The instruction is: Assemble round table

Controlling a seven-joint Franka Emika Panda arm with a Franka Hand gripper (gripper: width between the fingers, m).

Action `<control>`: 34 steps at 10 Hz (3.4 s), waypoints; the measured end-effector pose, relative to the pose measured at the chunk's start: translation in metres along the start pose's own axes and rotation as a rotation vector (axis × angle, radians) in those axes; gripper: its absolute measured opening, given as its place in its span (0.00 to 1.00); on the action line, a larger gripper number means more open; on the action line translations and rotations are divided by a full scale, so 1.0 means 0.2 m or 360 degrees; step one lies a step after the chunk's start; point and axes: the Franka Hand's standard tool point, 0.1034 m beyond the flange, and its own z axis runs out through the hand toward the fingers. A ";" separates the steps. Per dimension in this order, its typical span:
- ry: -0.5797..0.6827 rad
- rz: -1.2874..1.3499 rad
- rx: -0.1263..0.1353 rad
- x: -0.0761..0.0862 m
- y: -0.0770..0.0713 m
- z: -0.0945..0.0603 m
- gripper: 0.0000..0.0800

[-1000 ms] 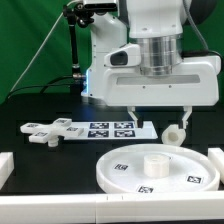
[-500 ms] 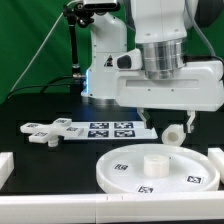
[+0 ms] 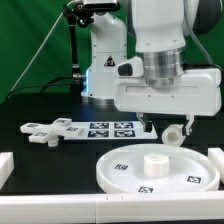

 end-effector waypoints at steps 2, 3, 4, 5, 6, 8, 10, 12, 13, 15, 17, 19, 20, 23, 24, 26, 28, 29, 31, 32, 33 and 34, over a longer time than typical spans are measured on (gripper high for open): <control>-0.0151 -0.0070 -0.0008 0.03 -0.03 -0.02 0.81; -0.0293 -0.0134 -0.0011 0.01 -0.04 -0.03 0.81; -0.0435 -0.0138 0.0019 0.03 -0.05 -0.04 0.81; -0.0481 -0.0113 0.0031 0.05 -0.05 -0.04 0.81; -0.0611 -0.0111 0.0014 0.02 -0.03 -0.04 0.81; -0.0836 -0.0104 0.0001 0.01 -0.03 -0.03 0.81; -0.1008 -0.0114 -0.0016 -0.01 -0.04 -0.01 0.81; -0.1168 -0.0122 -0.0032 -0.02 -0.05 0.01 0.81; -0.1232 -0.0126 -0.0039 -0.02 -0.05 0.03 0.81; -0.1237 -0.0121 -0.0042 -0.01 -0.05 0.07 0.81; -0.1223 -0.0118 -0.0052 -0.03 -0.05 0.11 0.81; -0.1231 -0.0115 -0.0056 -0.04 -0.04 0.12 0.81; -0.1231 -0.0116 -0.0057 -0.05 -0.04 0.12 0.76; -0.1232 -0.0120 -0.0053 -0.04 -0.04 0.12 0.53; -0.1231 -0.0120 -0.0051 -0.04 -0.04 0.12 0.51; -0.1229 -0.0127 -0.0049 -0.04 -0.03 0.12 0.51; -0.1264 -0.0148 -0.0040 -0.04 -0.04 -0.01 0.51; -0.1282 -0.0164 -0.0032 -0.03 -0.04 -0.10 0.51; -0.1295 -0.0189 -0.0015 0.00 -0.06 -0.22 0.51; -0.1261 -0.0197 -0.0007 0.02 -0.08 -0.24 0.51; -0.1264 -0.0196 -0.0009 0.01 -0.08 -0.23 0.51; -0.1243 -0.0196 -0.0005 0.02 -0.09 -0.22 0.51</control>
Offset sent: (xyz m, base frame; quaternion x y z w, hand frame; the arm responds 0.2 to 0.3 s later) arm 0.0119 0.0219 0.0059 0.0577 -0.2308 -0.0328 0.9707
